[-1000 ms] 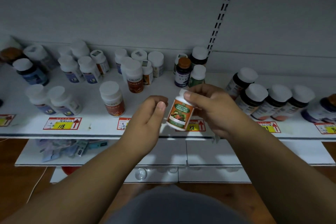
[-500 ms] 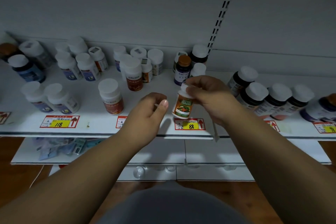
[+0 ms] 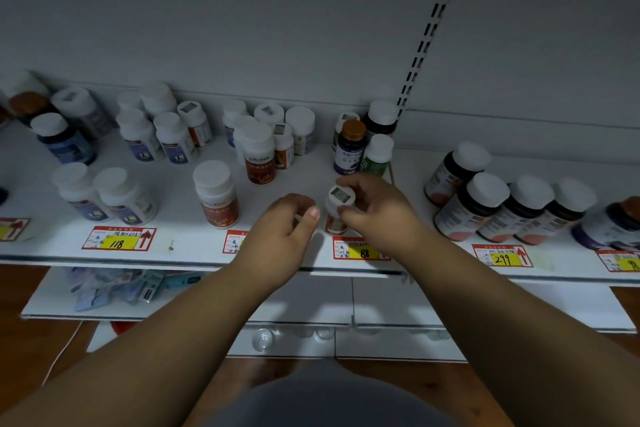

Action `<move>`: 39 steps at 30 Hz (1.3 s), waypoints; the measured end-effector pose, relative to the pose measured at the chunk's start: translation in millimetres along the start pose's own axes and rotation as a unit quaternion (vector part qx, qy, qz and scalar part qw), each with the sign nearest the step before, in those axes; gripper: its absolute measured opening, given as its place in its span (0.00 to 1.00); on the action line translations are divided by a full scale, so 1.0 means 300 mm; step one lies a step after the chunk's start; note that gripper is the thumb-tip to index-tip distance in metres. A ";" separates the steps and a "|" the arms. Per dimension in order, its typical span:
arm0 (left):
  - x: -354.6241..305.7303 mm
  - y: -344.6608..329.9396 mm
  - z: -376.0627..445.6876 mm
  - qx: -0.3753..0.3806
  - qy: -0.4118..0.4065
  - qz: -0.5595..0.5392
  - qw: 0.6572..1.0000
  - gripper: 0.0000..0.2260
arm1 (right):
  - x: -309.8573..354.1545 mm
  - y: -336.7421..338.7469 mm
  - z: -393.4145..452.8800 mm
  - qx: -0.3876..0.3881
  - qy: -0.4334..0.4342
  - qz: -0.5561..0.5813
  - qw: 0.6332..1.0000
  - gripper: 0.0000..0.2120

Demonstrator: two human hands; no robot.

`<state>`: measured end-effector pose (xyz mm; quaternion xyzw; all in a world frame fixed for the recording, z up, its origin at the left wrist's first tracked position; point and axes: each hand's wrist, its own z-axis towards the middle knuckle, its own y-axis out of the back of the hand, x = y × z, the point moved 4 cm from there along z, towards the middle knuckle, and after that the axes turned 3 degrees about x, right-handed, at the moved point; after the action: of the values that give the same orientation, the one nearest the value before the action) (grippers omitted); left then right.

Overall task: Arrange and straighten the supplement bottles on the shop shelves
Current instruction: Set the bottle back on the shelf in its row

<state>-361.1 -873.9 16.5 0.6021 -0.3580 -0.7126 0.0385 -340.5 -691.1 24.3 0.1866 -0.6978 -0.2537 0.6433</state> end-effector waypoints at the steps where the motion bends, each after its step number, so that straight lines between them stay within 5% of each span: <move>1: 0.001 0.003 -0.003 0.000 0.000 0.000 1.000 0.10 | 0.001 -0.005 0.004 -0.002 0.000 0.001 1.000 0.21; 11: -0.026 0.049 -0.004 0.006 -0.008 0.003 1.000 0.09 | 0.008 -0.020 -0.010 -0.033 -0.027 0.037 0.998 0.20; 18: -0.115 0.067 0.072 -0.034 -0.025 0.016 0.999 0.11 | -0.027 0.088 -0.021 -0.213 -0.021 -0.046 0.976 0.14; 22: -0.173 0.035 0.147 -0.030 -0.020 0.027 0.999 0.12 | -0.038 0.141 0.058 -0.203 -0.060 -0.116 0.970 0.20; 25: -0.192 0.013 0.187 -0.014 -0.009 0.049 0.999 0.13 | -0.024 0.159 0.118 -0.191 -0.010 -0.139 0.972 0.25; 29: -0.197 0.000 0.208 -0.016 -0.017 0.080 0.997 0.14 | -0.031 0.153 0.166 -0.167 0.011 -0.164 0.972 0.19; 35: -0.203 0.000 0.216 -0.038 -0.019 0.065 0.997 0.13 | -0.050 0.167 0.155 -0.186 0.030 -0.119 0.975 0.13; 39: -0.226 0.025 0.180 -0.076 -0.034 -0.011 0.996 0.16 | 0.000 0.197 0.080 -0.217 -0.010 0.091 0.972 0.09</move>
<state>-393.3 -821.5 78.0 0.5773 -0.2972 -0.7579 0.0638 -360.5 -640.9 58.3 -0.0247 -0.6465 -0.3416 0.6817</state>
